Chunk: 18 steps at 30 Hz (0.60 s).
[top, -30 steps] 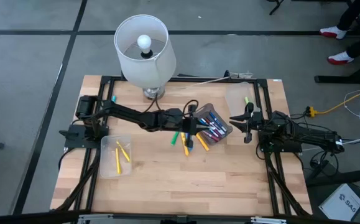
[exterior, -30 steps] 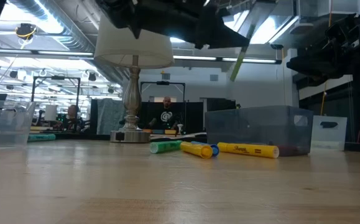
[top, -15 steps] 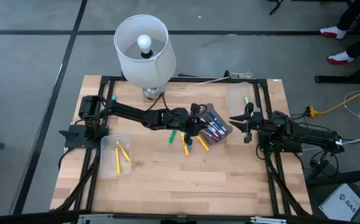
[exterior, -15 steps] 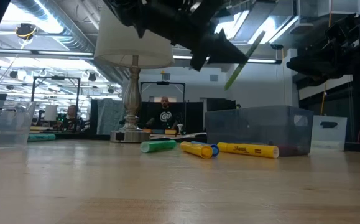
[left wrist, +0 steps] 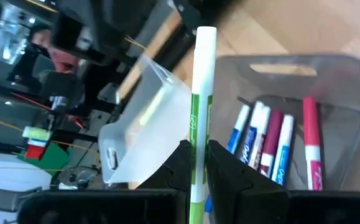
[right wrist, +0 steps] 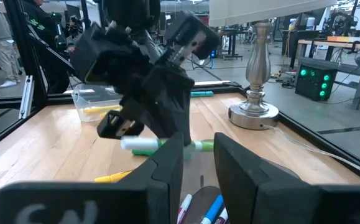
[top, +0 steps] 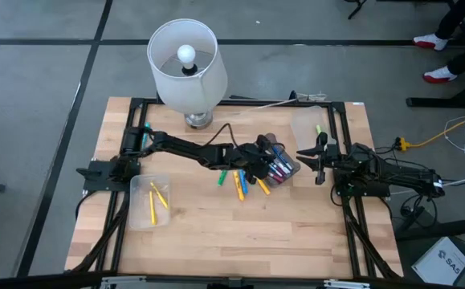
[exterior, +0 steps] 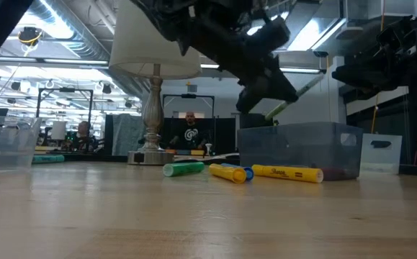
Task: Pick & Place Markers
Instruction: Put the light green marker pen into the black bin
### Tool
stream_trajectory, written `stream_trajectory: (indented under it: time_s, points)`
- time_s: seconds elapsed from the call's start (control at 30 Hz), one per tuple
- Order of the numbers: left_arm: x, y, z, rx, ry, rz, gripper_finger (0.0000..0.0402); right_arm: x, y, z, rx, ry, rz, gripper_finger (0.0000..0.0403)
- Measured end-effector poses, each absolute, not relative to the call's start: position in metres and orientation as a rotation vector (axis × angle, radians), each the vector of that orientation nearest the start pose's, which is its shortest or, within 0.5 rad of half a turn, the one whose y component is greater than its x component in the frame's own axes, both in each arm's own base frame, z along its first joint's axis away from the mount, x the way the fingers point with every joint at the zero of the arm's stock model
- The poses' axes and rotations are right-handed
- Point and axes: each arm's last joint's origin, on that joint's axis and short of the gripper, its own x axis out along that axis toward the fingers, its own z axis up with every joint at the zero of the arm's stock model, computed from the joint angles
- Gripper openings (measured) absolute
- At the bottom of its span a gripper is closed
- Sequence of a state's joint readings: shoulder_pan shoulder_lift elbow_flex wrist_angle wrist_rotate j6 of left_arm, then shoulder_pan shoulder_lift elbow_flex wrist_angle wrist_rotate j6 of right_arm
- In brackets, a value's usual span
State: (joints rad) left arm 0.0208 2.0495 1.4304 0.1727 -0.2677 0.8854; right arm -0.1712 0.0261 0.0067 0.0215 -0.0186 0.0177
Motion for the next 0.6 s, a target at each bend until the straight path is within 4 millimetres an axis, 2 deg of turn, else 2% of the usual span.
stream_trajectory:
  time_s: [0.37,0.6]
  points:
    - [0.481,0.022,0.164,1.008,0.721,0.017,0.0024,0.098,-0.016,0.166,0.018,-0.003,-0.153,0.0091]
    - [0.483,0.025,0.162,1.016,0.721,0.029,0.0024,0.098,-0.016,0.166,0.018,-0.003,-0.153,0.009]
